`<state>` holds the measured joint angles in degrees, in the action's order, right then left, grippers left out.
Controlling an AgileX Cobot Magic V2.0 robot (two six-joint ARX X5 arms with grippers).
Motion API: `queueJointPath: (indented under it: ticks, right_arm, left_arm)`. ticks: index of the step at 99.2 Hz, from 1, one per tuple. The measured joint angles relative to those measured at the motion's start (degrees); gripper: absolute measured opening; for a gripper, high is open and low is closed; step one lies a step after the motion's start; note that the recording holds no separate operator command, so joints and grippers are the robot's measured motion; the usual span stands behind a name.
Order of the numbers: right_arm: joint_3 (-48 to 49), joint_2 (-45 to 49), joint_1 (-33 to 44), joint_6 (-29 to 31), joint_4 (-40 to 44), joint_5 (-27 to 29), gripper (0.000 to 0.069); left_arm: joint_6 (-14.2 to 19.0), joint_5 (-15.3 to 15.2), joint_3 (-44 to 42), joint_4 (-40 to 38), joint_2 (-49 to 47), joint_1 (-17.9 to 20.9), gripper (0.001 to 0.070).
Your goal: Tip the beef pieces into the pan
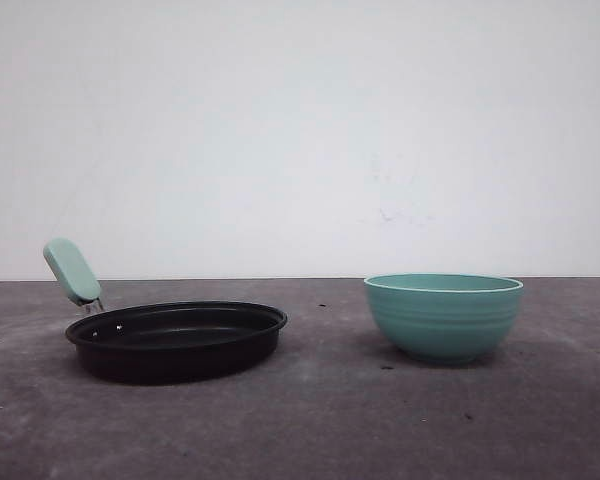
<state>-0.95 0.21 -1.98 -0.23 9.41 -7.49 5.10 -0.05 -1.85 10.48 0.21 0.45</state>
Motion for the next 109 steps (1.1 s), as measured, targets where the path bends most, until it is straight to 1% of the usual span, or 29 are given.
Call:
queueJointPath:
  ticks: [37, 42, 45, 50, 58, 59, 60, 68, 75, 84, 88, 91, 99, 103, 109]
  right_arm:
    - [0.0, 1.05, 0.0, 4.74, -0.04, 0.0, 0.0012]
    - [0.02, 1.05, 0.0, 5.03, -0.68, 0.0, 0.0012]
    - [0.04, 1.05, 0.0, 5.14, -1.27, 0.0, 0.0012]
    - [0.04, 1.05, 0.0, 5.33, -2.75, -0.09, 0.0012]
    - [0.04, 1.05, 0.0, 6.86, -5.6, -1.29, 0.0012]
    - [0.04, 1.05, 0.0, 7.15, -5.81, -1.53, 0.0012]
    - [0.04, 1.05, 0.0, 7.48, -6.03, -1.68, 0.0012]
    - [0.04, 1.05, 0.0, 10.51, -7.04, -3.58, 0.0012]
    - [0.04, 1.05, 0.0, 13.35, -7.45, -5.7, 0.0012]
    - [0.04, 1.05, 0.0, 15.87, -8.07, -6.29, 0.0012]
    - [0.04, 1.05, 0.0, 17.09, -8.09, -6.47, 0.0012]
    - [0.04, 1.05, 0.0, 18.12, -8.07, -6.91, 0.0012]
    - [0.04, 1.05, 0.0, 20.96, -8.87, -7.85, 0.0012]
    - [0.02, 1.05, 0.0, 22.67, -9.6, -8.52, 0.0012]
    - [-0.87, 1.05, 0.0, 25.27, -9.44, -8.87, 0.001]
  left_arm:
    - [0.04, 0.02, 0.0, 0.0, 0.0, 0.0, 0.0019]
    - [0.66, 0.04, 0.0, 0.0, 0.0, 0.0, 0.0019]
    - [1.66, 0.17, -0.02, 0.0, 0.0, 0.0, 0.0019]
    - [4.44, 0.72, 0.0, 0.0, 0.0, 0.0, 0.0019]
    - [10.67, 1.14, 0.0, 0.0, 0.0, 0.0, 0.0019]
    - [11.02, 1.14, -0.02, 0.0, 0.0, 0.0, 0.0019]
    - [12.13, 1.14, 0.0, 0.0, 0.0, 0.0, 0.0019]
    - [17.0, 1.14, -0.02, 0.0, 0.0, 0.0, 0.0019]
    - [19.93, 1.2, 0.0, 0.0, 0.0, 0.0, 0.0019]
    - [21.62, 1.68, -0.02, 0.0, 0.0, 0.0, 0.0019]
    - [22.01, 2.58, -0.02, -0.02, 0.0, 0.0, 0.0019]
    - [22.21, 3.87, -0.04, -0.09, 0.0, 0.0, 0.0019]
    - [23.21, 8.59, -0.13, -0.44, 0.0, 0.0, 0.0019]
    - [24.26, 10.88, -0.15, -0.76, 0.0, 0.0, 0.0019]
    - [25.66, 13.27, -0.35, -1.73, 0.0, 0.0, 0.0019]
